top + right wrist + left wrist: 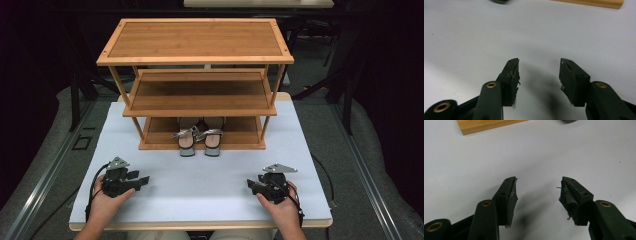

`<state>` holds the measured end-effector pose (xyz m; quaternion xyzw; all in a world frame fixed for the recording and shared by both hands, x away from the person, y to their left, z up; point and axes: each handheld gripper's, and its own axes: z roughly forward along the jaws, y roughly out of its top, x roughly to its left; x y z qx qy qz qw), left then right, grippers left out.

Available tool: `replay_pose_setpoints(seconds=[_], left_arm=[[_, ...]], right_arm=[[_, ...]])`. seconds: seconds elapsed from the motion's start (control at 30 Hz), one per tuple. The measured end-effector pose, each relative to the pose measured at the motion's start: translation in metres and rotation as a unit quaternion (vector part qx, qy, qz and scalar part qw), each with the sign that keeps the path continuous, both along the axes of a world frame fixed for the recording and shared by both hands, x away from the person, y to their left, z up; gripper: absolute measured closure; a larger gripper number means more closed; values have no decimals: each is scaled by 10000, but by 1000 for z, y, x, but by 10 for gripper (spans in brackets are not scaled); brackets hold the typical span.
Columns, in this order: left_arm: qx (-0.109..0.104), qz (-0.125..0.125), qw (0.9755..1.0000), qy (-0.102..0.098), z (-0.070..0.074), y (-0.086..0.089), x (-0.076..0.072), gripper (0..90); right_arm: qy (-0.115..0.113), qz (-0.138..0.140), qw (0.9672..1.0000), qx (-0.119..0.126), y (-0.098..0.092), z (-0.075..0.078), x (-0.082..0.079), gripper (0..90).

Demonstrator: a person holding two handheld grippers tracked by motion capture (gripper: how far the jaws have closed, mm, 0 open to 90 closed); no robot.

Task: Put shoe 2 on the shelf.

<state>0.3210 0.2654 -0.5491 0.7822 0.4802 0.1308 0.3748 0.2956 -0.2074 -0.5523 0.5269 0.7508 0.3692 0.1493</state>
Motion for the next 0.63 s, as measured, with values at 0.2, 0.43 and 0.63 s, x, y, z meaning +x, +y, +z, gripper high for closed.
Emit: replay_pose_setpoints(seconds=[0.2, 0.43, 0.63], left_arm=[[11, -12, 10000, 12, -3, -2, 2, 454], [-58, 32, 10000, -5, -3, -2, 2, 440], [-415, 196, 9988, -150, 0, -7, 6, 392]], right_arm=[[23, -43, 10000, -15, -2, -5, 2, 474], [-4, -32, 10000, 17, -2, -6, 2, 454], [-68, -62, 9999, 69, 4, -7, 2, 407]])
